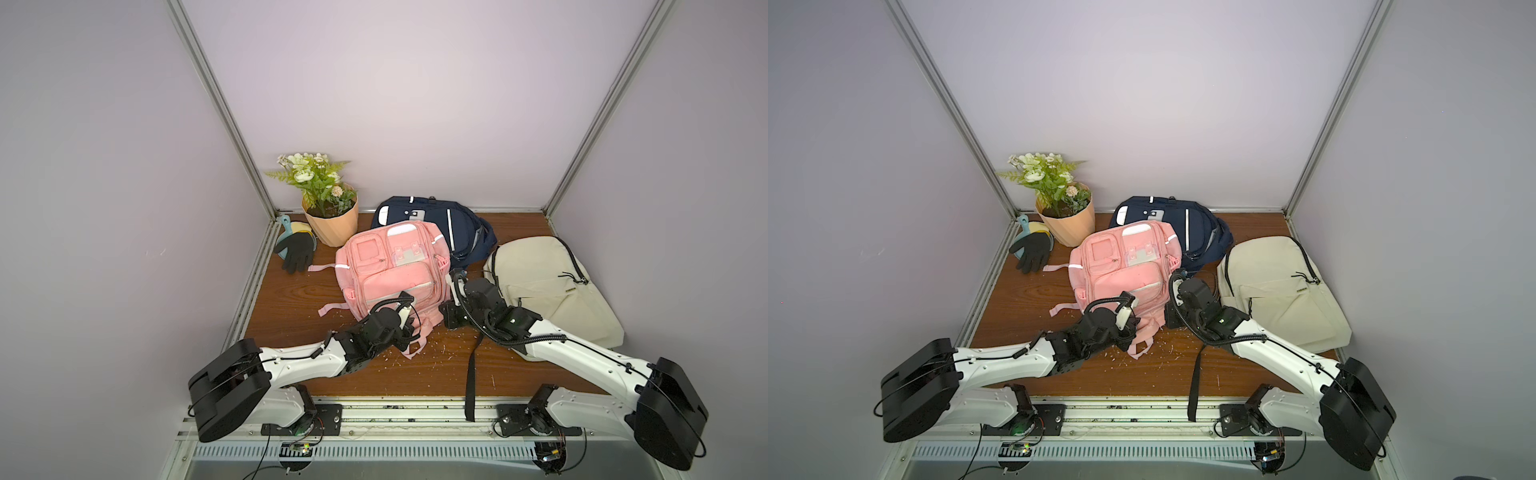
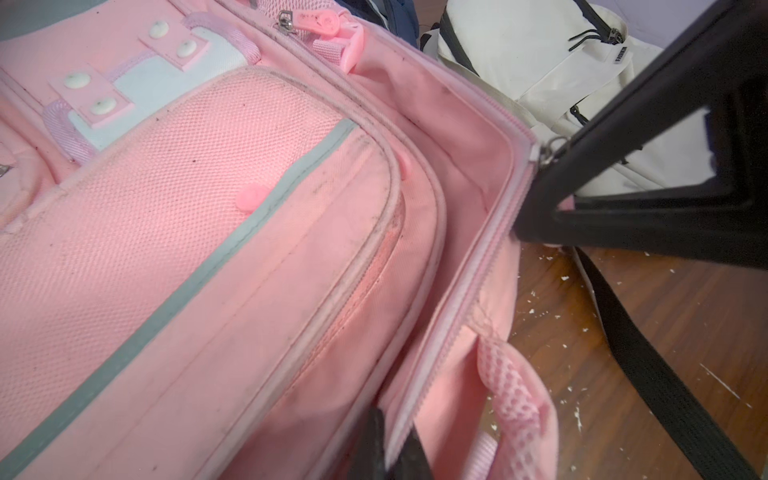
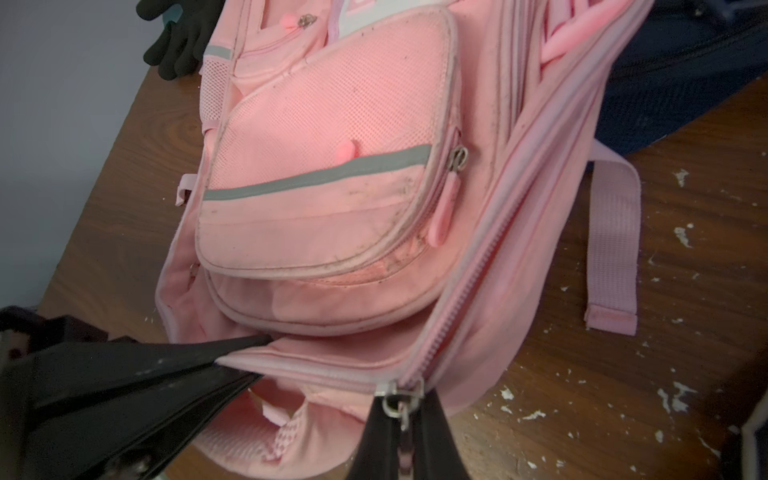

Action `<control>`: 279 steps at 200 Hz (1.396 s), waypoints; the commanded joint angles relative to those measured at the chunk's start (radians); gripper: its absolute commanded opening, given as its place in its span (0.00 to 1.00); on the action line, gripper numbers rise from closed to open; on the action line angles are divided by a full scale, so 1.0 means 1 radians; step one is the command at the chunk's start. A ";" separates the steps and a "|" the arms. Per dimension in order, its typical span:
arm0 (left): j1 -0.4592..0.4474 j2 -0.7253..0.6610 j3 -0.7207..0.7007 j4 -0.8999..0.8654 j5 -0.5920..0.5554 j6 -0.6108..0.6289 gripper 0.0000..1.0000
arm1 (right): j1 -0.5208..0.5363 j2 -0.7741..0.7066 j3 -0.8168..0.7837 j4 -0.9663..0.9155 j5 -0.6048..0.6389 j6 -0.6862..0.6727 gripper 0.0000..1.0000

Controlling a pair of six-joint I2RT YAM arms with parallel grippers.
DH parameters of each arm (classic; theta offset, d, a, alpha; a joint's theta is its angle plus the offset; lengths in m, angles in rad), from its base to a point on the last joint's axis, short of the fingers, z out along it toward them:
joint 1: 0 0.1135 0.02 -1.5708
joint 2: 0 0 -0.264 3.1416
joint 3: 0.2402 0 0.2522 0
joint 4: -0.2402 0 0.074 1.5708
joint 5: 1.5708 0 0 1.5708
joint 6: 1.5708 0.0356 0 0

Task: Zip up the backpack
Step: Zip the zipper on the backpack.

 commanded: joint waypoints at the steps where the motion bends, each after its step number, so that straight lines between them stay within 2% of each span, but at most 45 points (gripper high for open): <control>1: 0.021 -0.027 -0.040 -0.112 -0.088 -0.014 0.00 | -0.052 -0.024 0.055 -0.048 0.172 -0.021 0.00; 16: 0.021 -0.051 -0.058 -0.112 -0.080 -0.019 0.00 | -0.094 0.001 0.077 -0.069 0.190 -0.028 0.00; 47: 0.021 -0.116 -0.114 -0.098 -0.048 -0.022 0.00 | -0.244 0.045 0.127 -0.044 0.111 -0.048 0.00; 98: 0.004 -0.183 -0.160 -0.080 -0.002 -0.003 0.00 | -0.388 0.249 0.310 -0.022 0.081 -0.074 0.00; 126: -0.023 -0.208 -0.167 -0.065 0.035 0.024 0.00 | -0.412 0.329 0.382 0.012 0.137 -0.089 0.00; 167: -0.127 -0.189 -0.140 -0.070 0.036 0.063 0.00 | -0.441 0.403 0.472 0.056 0.171 -0.094 0.00; 208: -0.179 -0.147 -0.084 -0.060 0.058 0.074 0.00 | -0.447 0.466 0.569 0.052 0.161 -0.097 0.00; 240: -0.181 -0.134 -0.042 -0.036 0.058 0.074 0.00 | -0.445 0.441 0.559 0.058 0.115 -0.095 0.00; 261: -0.181 -0.109 0.014 -0.039 0.042 0.076 0.00 | -0.442 0.390 0.521 0.059 0.080 -0.098 0.10; 279: -0.180 -0.075 0.090 -0.070 -0.013 0.055 0.00 | -0.439 0.331 0.484 0.042 0.045 -0.094 0.23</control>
